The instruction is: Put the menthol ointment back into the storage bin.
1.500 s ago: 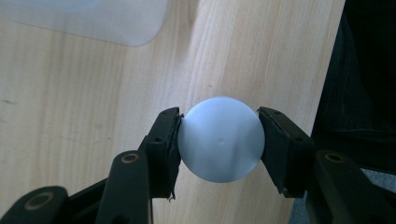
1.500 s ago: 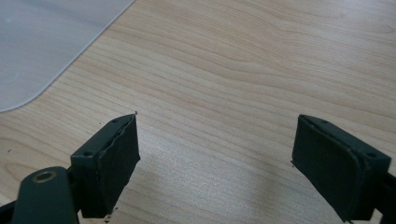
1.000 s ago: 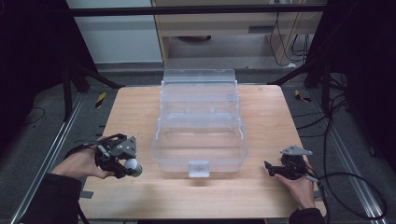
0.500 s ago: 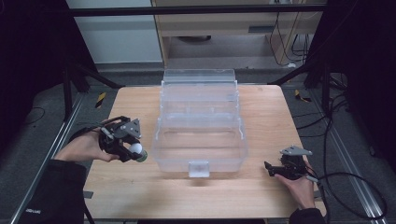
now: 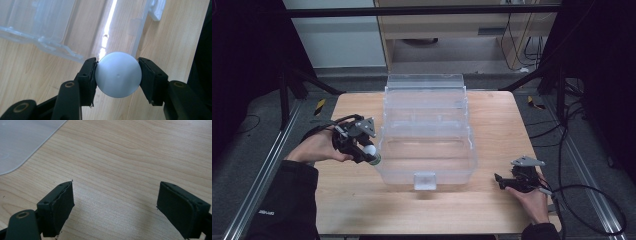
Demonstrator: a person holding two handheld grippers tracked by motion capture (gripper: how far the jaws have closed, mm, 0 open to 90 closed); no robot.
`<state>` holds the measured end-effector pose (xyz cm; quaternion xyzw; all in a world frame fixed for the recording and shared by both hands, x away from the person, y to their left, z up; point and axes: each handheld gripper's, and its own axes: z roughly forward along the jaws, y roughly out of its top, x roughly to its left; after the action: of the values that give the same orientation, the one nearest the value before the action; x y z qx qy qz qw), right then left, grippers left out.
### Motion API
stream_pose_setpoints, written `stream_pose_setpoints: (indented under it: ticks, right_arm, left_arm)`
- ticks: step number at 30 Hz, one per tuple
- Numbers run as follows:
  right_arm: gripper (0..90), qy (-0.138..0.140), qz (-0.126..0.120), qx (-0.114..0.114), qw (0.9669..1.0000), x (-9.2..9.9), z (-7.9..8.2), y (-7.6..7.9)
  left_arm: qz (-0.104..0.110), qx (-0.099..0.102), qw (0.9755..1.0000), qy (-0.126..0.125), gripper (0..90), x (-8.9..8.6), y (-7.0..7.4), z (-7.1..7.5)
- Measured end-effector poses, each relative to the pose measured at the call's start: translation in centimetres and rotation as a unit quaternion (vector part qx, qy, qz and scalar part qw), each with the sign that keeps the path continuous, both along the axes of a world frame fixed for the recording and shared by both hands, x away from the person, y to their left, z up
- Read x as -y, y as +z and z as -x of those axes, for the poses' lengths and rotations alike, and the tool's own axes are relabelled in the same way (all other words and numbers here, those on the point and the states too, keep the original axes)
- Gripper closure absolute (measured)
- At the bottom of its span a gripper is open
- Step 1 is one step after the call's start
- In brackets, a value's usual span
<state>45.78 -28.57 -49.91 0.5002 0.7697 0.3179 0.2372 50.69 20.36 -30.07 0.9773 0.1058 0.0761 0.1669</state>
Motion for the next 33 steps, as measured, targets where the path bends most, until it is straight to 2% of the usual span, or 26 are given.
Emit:
stream_pose_setpoints:
  ticks: [12, 18, 21, 33]
  right_arm:
    - [14.3, -0.002, -0.007, -0.002, 1.0000, 0.0, 0.0, 0.1]
    - [14.3, -0.001, -0.007, 0.000, 1.0000, 0.0, 0.0, 0.1]
    - [14.3, -0.001, -0.008, -0.001, 1.0000, 0.0, 0.0, 0.1]
    - [14.3, -0.001, -0.006, 0.000, 1.0000, 0.0, 0.0, 0.0]
  left_arm:
    - [-0.007, -0.008, 0.9999, -0.005, 50.3, 2.3, -1.3, -1.9]
    - [-0.007, -0.012, 0.9999, -0.005, 50.3, 3.0, -1.8, -2.3]
    - [-0.015, -0.012, 0.9998, -0.005, 50.3, 3.3, -2.2, -2.5]
    - [-0.019, -0.029, 0.9994, -0.005, 50.3, 3.6, -4.0, -3.1]
